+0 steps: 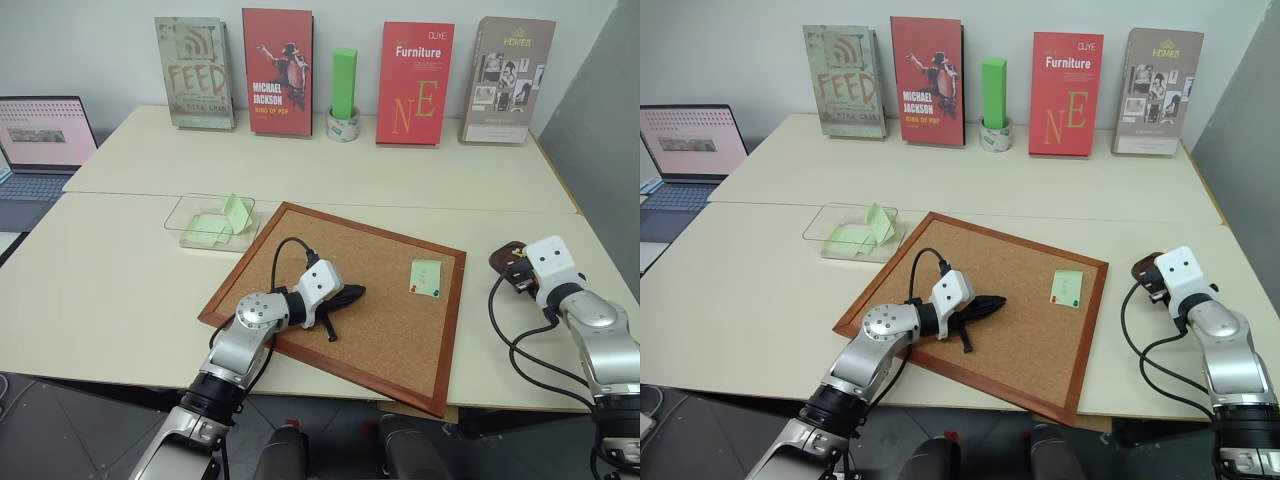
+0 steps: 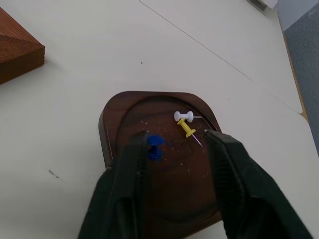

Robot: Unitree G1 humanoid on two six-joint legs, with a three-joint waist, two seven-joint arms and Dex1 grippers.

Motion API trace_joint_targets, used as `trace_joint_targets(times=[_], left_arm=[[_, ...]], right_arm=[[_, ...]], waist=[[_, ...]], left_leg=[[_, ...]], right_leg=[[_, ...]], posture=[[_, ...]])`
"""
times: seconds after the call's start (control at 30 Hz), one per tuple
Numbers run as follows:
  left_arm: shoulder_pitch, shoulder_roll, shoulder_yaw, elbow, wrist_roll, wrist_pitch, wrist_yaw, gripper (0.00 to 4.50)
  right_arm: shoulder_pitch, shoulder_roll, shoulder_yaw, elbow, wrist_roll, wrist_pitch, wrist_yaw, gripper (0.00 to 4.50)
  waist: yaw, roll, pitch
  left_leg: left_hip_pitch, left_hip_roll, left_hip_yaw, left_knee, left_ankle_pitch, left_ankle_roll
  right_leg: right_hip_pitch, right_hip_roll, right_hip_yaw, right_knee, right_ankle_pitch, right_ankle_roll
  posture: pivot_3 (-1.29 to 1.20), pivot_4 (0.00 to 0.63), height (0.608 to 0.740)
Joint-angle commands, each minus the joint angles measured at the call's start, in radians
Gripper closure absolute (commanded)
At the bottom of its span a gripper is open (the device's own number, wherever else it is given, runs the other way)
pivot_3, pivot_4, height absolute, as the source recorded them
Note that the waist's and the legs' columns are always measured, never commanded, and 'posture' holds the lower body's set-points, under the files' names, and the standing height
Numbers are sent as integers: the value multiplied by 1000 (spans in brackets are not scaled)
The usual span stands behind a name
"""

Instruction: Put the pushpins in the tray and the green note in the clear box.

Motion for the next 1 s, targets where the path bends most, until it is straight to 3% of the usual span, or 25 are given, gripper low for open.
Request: trace_joint_targets(times=[0.03,0.3,0.67,0.83,1.0], left_arm=[[8,-4,-21,30,19,7,2,4500],[5,-6,-26,36,23,1,-1,4500],[3,-8,-28,42,22,-3,-4,4500],[3,-8,-27,45,22,-5,-4,4500],[5,-4,-28,45,21,-6,-7,4500]], right_arm=[[-20,0,-25,-34,9,4,0,1647],[-5,-1,-41,-50,15,30,-9,75],[28,18,-112,-132,25,66,-49,75],[79,86,-164,-292,199,121,49,75],[192,154,-116,-466,344,144,146,75]], waist=[[0,0,0],[0,0,0],[1,0,0],[1,0,0],[2,1,0]], left_leg=[[0,0,0,0,0,0],[0,0,0,0,0,0],[0,0,0,0,0,0],[0,0,0,0,0,0],[-1,1,-1,0,0,0]], right_leg=[[0,0,0,0,0,0],[0,0,0,0,0,0],[0,0,0,-1,0,0],[0,0,0,-1,0,0],[1,0,-1,-2,0,0]], posture=[[0,150,740],[0,150,740],[0,150,740],[0,150,740],[0,150,740]])
